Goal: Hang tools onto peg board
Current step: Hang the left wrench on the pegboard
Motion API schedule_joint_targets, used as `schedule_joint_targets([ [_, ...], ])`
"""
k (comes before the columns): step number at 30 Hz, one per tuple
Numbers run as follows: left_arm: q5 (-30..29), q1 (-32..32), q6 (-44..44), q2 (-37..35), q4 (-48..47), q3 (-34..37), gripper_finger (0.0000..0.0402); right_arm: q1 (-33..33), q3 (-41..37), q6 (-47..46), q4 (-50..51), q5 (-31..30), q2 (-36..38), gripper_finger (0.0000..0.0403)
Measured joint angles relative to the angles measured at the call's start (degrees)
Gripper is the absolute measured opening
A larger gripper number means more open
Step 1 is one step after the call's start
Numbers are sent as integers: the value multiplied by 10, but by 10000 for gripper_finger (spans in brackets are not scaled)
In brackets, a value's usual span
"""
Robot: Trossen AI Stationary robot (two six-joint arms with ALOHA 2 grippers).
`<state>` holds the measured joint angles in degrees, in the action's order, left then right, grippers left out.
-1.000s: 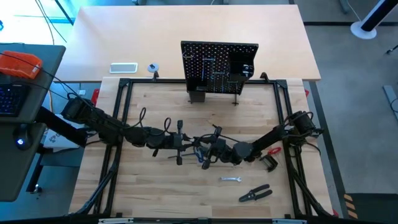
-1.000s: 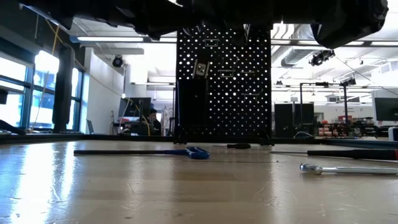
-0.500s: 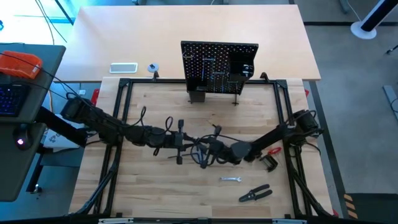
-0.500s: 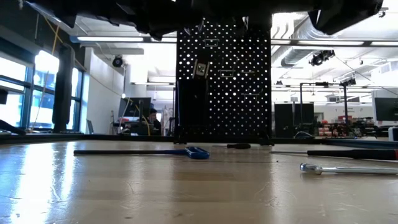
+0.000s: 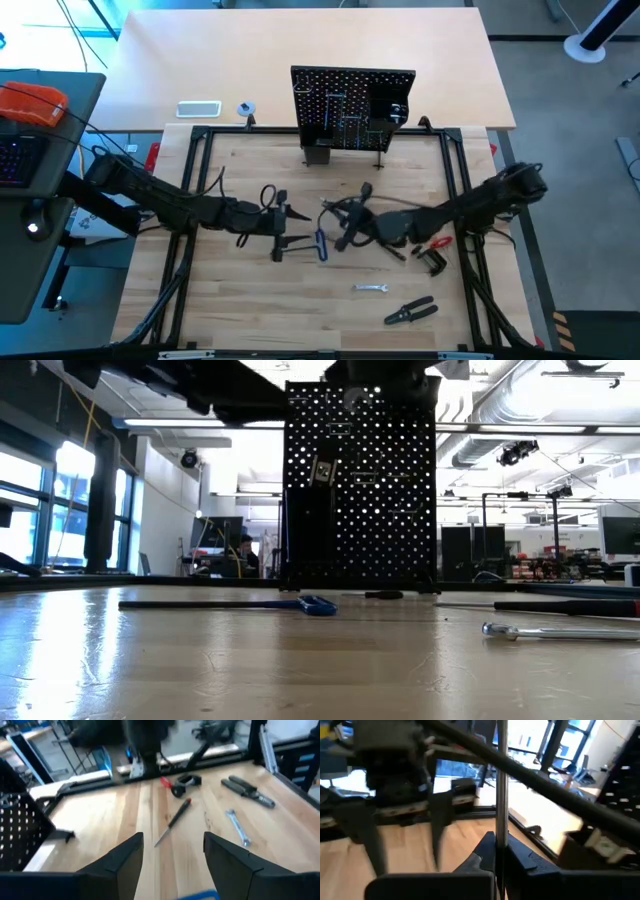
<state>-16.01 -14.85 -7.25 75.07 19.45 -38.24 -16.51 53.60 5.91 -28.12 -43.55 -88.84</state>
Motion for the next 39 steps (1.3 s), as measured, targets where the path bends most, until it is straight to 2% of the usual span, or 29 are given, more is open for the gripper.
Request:
schedule_joint_targets([
  [5,0,-9,23,-1,-37,0,197,38,0,-41,157,32,92,3],
  [9,-4,-19,34,6,-48,1,197,76,0,-81,287,85,163,2],
  [15,-5,-30,36,26,-31,1,197,145,-1,-116,441,163,215,2],
  [22,-5,-37,39,61,16,1,197,225,-1,-99,475,270,217,2],
  [29,-6,-49,52,74,15,1,197,300,-1,-55,485,361,218,2],
  [39,-6,-49,52,74,24,1,197,371,-1,25,489,505,218,2],
])
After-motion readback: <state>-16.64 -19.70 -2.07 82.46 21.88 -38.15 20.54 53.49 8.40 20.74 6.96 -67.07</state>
